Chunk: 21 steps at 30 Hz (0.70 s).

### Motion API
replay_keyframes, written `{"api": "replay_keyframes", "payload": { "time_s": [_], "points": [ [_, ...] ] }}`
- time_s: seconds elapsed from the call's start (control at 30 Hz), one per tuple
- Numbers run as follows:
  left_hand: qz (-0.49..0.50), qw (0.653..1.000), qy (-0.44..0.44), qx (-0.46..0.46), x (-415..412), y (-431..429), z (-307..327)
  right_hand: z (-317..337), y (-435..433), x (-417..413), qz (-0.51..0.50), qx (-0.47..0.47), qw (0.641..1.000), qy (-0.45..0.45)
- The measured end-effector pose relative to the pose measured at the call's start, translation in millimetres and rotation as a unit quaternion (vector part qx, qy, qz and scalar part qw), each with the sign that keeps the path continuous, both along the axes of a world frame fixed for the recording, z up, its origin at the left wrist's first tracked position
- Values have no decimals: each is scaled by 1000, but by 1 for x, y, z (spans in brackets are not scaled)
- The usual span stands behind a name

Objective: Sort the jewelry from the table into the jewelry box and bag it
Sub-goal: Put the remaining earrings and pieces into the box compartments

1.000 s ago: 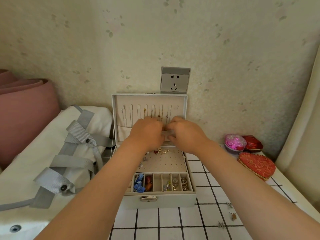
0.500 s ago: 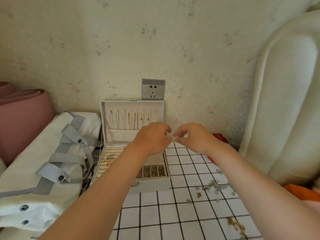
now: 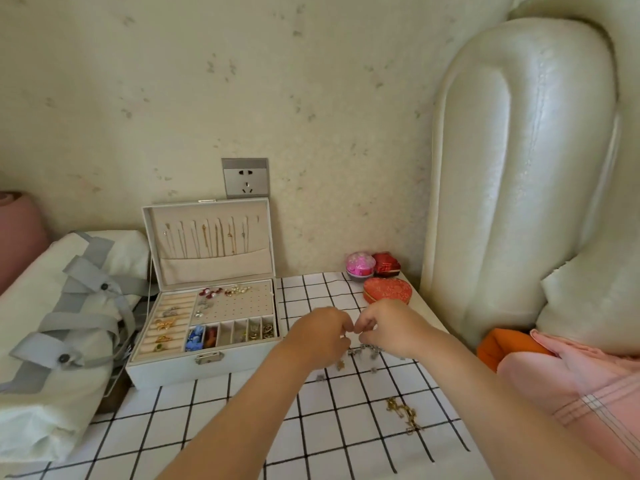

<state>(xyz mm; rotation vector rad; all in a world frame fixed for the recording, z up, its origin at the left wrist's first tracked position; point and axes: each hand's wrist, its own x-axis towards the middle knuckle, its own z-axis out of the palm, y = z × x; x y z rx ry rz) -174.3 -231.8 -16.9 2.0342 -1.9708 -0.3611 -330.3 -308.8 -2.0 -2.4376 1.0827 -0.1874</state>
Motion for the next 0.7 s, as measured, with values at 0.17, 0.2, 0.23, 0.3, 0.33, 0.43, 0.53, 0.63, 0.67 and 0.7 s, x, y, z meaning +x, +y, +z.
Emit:
{"api": "replay_keyframes", "payload": {
  "time_s": [0.17, 0.2, 0.23, 0.3, 0.33, 0.43, 0.53, 0.63, 0.67, 0.7],
  "points": [
    [0, 1000, -16, 5, -8, -3, -20, -19, -3, -6, 19, -3, 999, 34],
    [-2, 1000, -15, 0, -9, -4, -23, -21, -3, -6, 22, -2, 999, 36],
    [-3, 1000, -14, -3, -9, -4, -26, -22, -3, -6, 24, -1, 999, 40],
    [1, 1000, -14, -10, -10, -4, -31, -23, -4, -5, 25, 5, 999, 41],
    [6, 1000, -12, -14, -10, -4, -33, -24, -4, -4, 26, 7, 999, 40],
    [20, 999, 5, -25, -8, -5, -33, -24, -4, 0, 33, 7, 998, 44],
    [26, 999, 36, -7, -4, -2, -34, -25, -3, 4, 38, -6, 998, 48],
    [56, 992, 111, 1, -1, 2, -34, -26, -5, 4, 35, -3, 998, 45],
    [66, 989, 130, -6, 0, 2, -33, -26, -5, 3, 35, 2, 999, 37],
    [71, 987, 141, -18, 0, 3, -32, -25, -5, 3, 34, 9, 999, 25]
  ]
}}
